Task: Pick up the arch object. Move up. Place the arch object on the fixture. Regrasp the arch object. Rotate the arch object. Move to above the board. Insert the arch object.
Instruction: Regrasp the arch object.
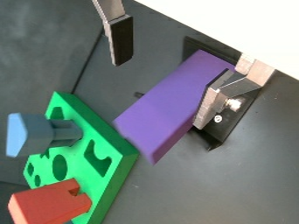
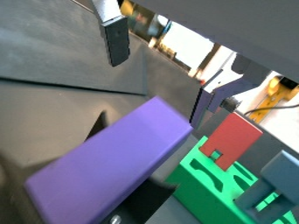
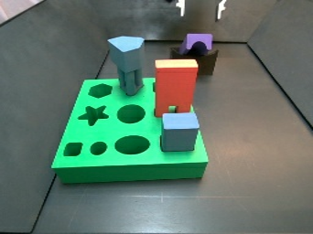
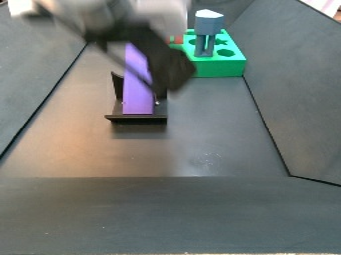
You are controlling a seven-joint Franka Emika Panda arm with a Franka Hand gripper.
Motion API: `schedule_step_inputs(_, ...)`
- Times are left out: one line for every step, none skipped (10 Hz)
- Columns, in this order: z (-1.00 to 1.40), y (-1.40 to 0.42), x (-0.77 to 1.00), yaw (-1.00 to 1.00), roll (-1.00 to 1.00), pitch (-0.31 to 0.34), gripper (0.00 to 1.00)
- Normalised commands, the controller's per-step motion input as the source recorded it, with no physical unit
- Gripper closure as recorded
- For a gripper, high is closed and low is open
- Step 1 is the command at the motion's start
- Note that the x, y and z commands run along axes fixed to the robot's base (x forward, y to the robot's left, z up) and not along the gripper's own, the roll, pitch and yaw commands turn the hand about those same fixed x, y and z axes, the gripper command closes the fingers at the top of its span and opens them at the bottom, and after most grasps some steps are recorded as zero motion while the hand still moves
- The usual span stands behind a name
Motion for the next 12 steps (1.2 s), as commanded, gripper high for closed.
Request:
schedule_step_inputs(0.85,-1.00,-0.06,0.02,1.00,0.025,0.00)
schedule_step_inputs(0.80,-1.00,-0.07,0.02,1.00,0.021,0.00)
schedule_step_inputs(0.70,-1.00,-0.06,0.02,1.00,0.018,0.00)
schedule_step_inputs(0.64,-1.00,-0.07,0.02,1.00,0.017,0.00)
schedule_step_inputs(0.41,-0.88,-0.06,0.02,1.00,0.013,0.00)
schedule_step_inputs(0.22,-0.61,-0.04,0.02,1.00,0.009,0.00)
schedule_step_inputs(0.14,-0.40,-0.04,0.02,1.00,0.006,0.00)
schedule_step_inputs(0.08,-0.18,-0.03,0.02,1.00,0.002,0.00)
schedule_step_inputs(0.05,-0.06,-0.03,0.02,1.00,-0.002,0.00)
schedule_step_inputs(0.03,-0.04,-0.02,0.02,1.00,-0.007,0.00)
schedule_step_inputs(0.02,-0.04,-0.01,0.03,1.00,-0.011,0.00)
schedule_step_inputs(0.01,-0.04,-0.01,0.03,1.00,-0.012,0.00)
